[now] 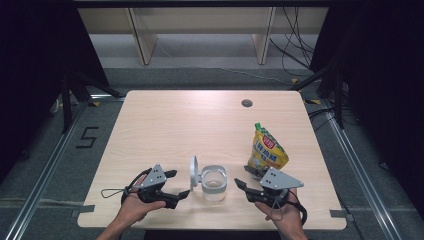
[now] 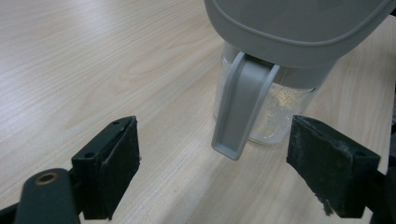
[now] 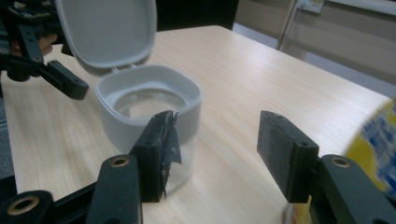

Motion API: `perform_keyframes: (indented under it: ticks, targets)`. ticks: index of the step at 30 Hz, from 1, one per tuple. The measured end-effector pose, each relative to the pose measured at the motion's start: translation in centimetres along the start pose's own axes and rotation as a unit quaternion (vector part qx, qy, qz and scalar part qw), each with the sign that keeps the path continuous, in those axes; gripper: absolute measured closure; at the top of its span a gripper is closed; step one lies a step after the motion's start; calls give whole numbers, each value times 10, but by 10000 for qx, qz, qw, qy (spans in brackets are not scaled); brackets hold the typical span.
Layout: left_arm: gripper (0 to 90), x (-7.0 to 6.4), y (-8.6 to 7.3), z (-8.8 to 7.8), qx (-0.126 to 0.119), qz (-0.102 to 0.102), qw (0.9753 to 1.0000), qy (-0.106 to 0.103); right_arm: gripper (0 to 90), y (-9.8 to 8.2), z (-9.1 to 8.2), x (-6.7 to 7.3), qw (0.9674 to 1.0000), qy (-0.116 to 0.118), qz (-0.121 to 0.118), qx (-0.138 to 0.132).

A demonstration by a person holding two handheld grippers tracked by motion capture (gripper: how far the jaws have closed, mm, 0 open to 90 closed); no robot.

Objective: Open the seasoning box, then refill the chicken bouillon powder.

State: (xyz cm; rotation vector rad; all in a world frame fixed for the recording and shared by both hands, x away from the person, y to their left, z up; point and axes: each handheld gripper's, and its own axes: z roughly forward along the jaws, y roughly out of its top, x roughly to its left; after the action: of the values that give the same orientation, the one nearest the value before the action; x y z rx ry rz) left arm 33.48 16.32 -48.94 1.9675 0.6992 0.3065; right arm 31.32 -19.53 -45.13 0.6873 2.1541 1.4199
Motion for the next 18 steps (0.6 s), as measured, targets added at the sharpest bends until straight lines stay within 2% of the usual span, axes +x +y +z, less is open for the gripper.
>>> perform_keyframes:
  ticks: [1,2,4,5,6,7,8,9,10,11,13,14,18]
  targets:
    - [165,0,0,0,-4,-19,10000,-23,467,-3,-2,-2,10000,-54,18,-28]
    - [165,0,-1,1,-2,-51,10000,-29,464,-9,-9,-6,9998,-103,151,58]
    - [165,-1,-1,1,6,-71,10000,-13,464,-11,-10,-7,9998,-114,177,66]
    - [165,-1,-2,2,-17,-136,9999,-77,463,-14,-13,-8,9996,-166,212,97]
    - [165,-1,-2,2,-8,-123,9999,-70,460,-17,-15,-7,9995,-128,254,141]
    - [165,0,-1,1,21,30,10000,-62,460,-19,-18,-7,9992,-177,288,211]
    - [165,-2,-1,2,-9,-44,10000,-56,458,-21,-19,-6,9989,-173,338,261]
    - [165,-1,-1,2,7,1,10000,-45,456,-22,-20,-7,9993,-170,218,235]
    - [165,-1,-1,2,-11,11,10000,-51,452,-24,-22,-4,9985,-123,427,331]
    - [165,-2,-1,1,-17,-41,10000,-37,448,-25,-23,-6,9989,-201,313,303]
    - [165,-2,-1,1,-9,-3,10000,-29,444,-28,-26,-6,9986,-200,344,346]
    - [165,-2,-1,1,-16,-18,10000,-30,441,-30,-28,-5,9976,-150,463,492]
    - [165,-1,-1,1,-3,20,10000,5,429,-35,-33,-8,9963,-267,585,565]
